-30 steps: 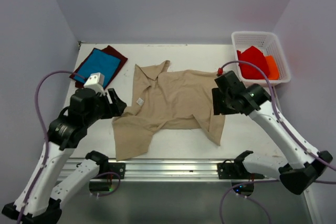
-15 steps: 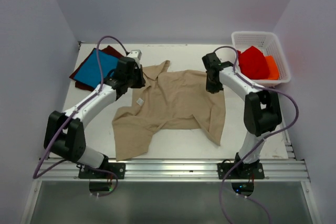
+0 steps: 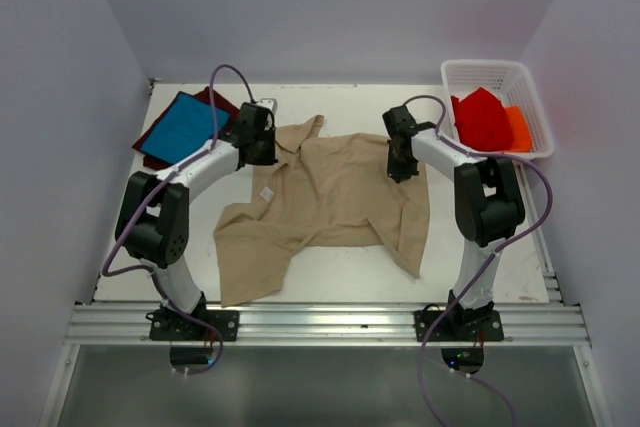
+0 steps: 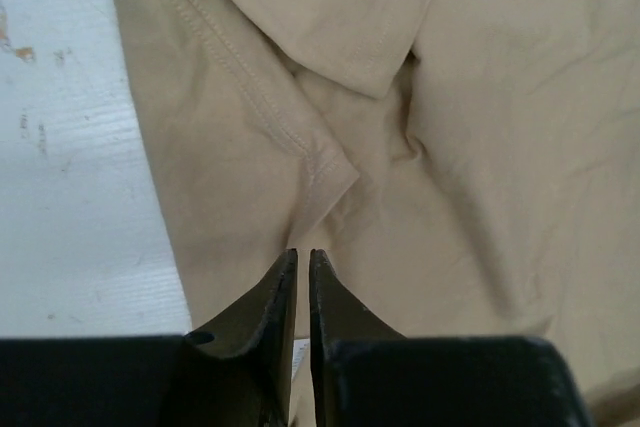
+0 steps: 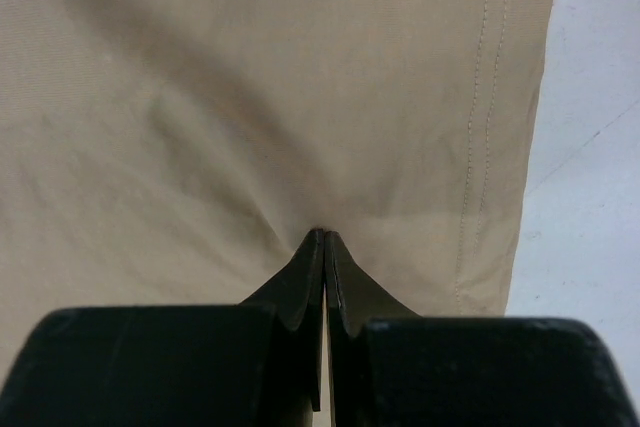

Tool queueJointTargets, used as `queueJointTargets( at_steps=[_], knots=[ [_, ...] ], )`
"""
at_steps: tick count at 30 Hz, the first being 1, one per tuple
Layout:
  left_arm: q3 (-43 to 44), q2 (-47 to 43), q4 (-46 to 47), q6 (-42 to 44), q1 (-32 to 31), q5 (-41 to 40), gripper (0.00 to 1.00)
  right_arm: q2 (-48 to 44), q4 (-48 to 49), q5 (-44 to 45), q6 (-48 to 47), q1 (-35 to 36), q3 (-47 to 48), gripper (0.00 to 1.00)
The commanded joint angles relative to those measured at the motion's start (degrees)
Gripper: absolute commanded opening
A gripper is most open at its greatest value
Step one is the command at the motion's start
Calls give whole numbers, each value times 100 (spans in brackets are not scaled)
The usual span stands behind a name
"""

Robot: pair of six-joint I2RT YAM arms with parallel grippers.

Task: Fold and stack the t-shirts
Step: Flatten the tshirt out

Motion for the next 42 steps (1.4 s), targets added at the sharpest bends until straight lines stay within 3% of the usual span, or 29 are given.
queueJointTargets(
  at_steps=[1,8,12,17,25,33,34,36,38,42],
  knots=[
    [494,19,-548,508,28,-484,15,-237,197,-84,-80,-29,-60,0],
    [741,247,-1342,1177,1,-1134,32,-175,232,-268,-124,-46,-69,0],
    [619,371,-1378,1344,1,-785,48,-175,250,-304,-124,-55,-78,0],
    [443,485,-1465,1529,1,-486,50,-219,258,-295,-133,-99,-86,0],
    [319,800,-1456,1643,1,269,42,-254,311,-286,-116,-152,-165,0],
    [223,854,-1491,1669,-43,499,31,-210,329,-260,-98,-196,-165,0],
    [214,854,-1500,1669,-43,517,28,-210,329,-251,-89,-204,-165,0],
    [223,846,-1526,1652,-43,473,9,-210,337,-233,-89,-213,-183,0],
    [240,758,-1579,1599,-51,254,0,-193,337,-242,-89,-222,-183,0],
    [196,311,-1588,1502,-51,174,4,-193,355,-260,-80,-231,-166,0]
  ],
)
